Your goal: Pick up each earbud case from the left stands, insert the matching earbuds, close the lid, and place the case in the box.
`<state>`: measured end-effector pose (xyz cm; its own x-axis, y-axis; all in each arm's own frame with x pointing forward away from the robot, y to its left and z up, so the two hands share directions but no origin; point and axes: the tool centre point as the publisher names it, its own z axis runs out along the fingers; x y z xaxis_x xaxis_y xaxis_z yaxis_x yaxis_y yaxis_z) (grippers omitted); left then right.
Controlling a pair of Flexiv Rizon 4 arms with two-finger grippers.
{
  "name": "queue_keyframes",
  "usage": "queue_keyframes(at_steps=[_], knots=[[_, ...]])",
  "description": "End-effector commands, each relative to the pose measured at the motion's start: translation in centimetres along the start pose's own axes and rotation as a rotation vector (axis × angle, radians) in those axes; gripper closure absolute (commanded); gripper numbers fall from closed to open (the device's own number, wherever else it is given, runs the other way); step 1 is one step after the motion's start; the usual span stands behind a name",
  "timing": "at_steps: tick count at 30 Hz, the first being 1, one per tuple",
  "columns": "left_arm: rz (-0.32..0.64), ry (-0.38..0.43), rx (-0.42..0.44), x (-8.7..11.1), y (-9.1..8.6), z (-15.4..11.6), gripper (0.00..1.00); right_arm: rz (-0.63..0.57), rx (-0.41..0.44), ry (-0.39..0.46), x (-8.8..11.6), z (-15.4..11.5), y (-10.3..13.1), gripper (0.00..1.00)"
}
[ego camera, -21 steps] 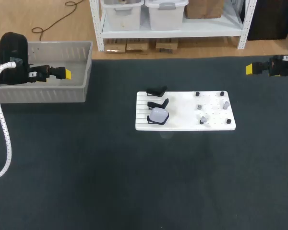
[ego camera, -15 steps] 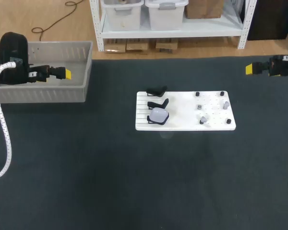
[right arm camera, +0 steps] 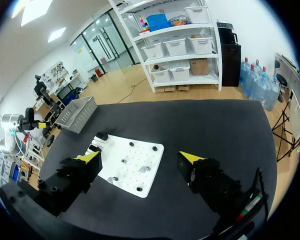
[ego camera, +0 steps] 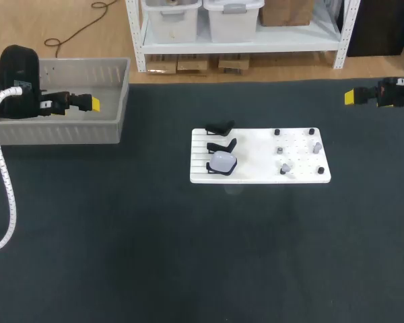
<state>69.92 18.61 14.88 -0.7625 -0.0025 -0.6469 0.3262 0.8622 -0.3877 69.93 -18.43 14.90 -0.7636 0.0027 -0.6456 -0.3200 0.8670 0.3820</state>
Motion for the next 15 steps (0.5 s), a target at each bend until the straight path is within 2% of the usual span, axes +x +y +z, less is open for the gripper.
queue_keyframes(at_steps=[1,8,13,15], knots=[[0.013,-0.001,0.03,-0.1,-0.3,-0.2,0.0,0.0,0.0,0.001,0.0,0.0,0.0,0.0],[0.121,-0.014,0.155,-0.3,-1.5,-0.8,0.0,0.0,0.0,0.001,0.0,0.0,0.0,0.0],[0.259,-0.013,0.248,-1.0,-2.6,-0.9,0.0,0.0,0.0,0.001,0.0,0.0,0.0,0.0],[0.318,-0.023,0.259,-1.2,-3.1,-1.0,0.0,0.0,0.0,0.001,0.0,0.0,0.0,0.0]])
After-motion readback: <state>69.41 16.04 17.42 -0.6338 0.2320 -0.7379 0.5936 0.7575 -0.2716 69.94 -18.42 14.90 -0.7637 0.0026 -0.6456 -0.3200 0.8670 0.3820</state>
